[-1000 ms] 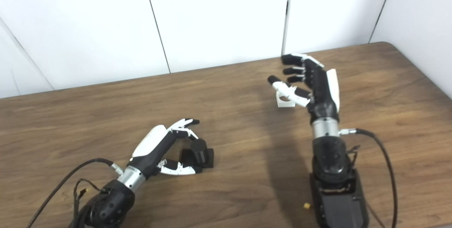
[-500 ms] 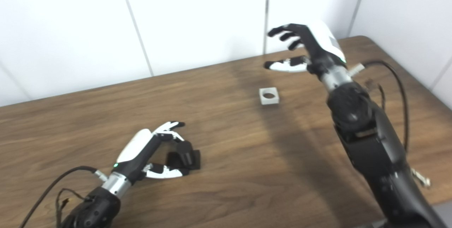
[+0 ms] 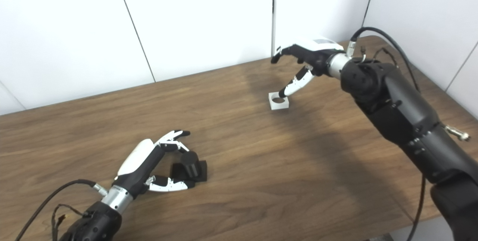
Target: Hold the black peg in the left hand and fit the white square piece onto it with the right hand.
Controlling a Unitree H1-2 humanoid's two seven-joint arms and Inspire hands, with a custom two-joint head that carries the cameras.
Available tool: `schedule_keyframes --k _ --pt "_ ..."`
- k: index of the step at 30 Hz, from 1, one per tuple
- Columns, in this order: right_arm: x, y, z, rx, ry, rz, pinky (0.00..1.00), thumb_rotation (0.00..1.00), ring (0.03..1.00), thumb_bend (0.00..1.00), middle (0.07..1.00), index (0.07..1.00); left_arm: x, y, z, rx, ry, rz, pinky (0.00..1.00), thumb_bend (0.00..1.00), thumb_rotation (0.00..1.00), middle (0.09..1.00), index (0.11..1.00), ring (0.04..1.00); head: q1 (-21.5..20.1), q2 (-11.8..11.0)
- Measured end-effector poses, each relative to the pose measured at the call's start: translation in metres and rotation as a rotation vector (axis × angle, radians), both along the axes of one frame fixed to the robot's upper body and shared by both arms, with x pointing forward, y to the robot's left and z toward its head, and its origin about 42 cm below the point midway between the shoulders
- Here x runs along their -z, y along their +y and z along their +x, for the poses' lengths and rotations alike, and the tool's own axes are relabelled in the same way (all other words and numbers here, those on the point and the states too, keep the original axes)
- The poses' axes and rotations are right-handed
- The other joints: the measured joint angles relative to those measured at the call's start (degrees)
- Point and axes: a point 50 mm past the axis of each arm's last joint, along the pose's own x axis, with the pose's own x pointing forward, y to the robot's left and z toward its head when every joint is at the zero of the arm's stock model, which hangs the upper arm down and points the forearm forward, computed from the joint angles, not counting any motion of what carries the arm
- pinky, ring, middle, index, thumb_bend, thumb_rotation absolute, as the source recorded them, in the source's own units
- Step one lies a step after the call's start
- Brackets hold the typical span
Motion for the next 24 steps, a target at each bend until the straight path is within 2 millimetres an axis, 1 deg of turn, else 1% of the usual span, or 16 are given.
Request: schedule_keyframes --k 1,4,9,13,18,24 --pt "0.004 0.0 0.003 0.005 0.016 -0.009 0.89 0.3 0.954 0.81 0.929 0.791 0.0 0.0 0.0 0.0 0.0 0.0 0.86 0.52 0.08 0.915 0.493 0.956 0.17 0.09" --pt "0.013 -0.001 0.01 0.007 0.053 -0.037 0.93 0.3 0.974 0.79 0.945 0.8 0.0 0.0 0.0 0.0 0.0 0.0 0.85 0.52 0.08 0.919 0.494 0.958 0.62 0.09" --pt "0.014 -0.001 0.022 0.005 0.098 -0.086 0.97 0.3 0.999 0.8 0.97 0.82 -0.001 0.001 0.0 -0.002 -0.001 0.002 0.85 0.52 0.08 0.918 0.493 0.958 0.79 0.09" --pt "0.016 0.004 0.032 0.006 0.142 -0.11 0.99 0.32 1.0 0.85 0.982 0.834 -0.001 0.001 0.0 -0.001 -0.001 0.003 0.85 0.52 0.08 0.918 0.493 0.956 1.05 0.18" --pt "0.022 0.01 0.037 0.006 0.172 -0.123 1.0 0.33 1.0 0.89 0.988 0.84 -0.001 0.001 0.0 0.0 -0.002 0.004 0.85 0.52 0.08 0.915 0.493 0.952 1.41 0.26" --pt "0.03 0.009 0.039 0.024 0.193 -0.137 1.0 0.31 0.994 0.9 0.98 0.824 -0.001 0.001 0.0 -0.001 0.0 0.005 0.86 0.52 0.08 0.919 0.493 0.959 1.76 0.35"
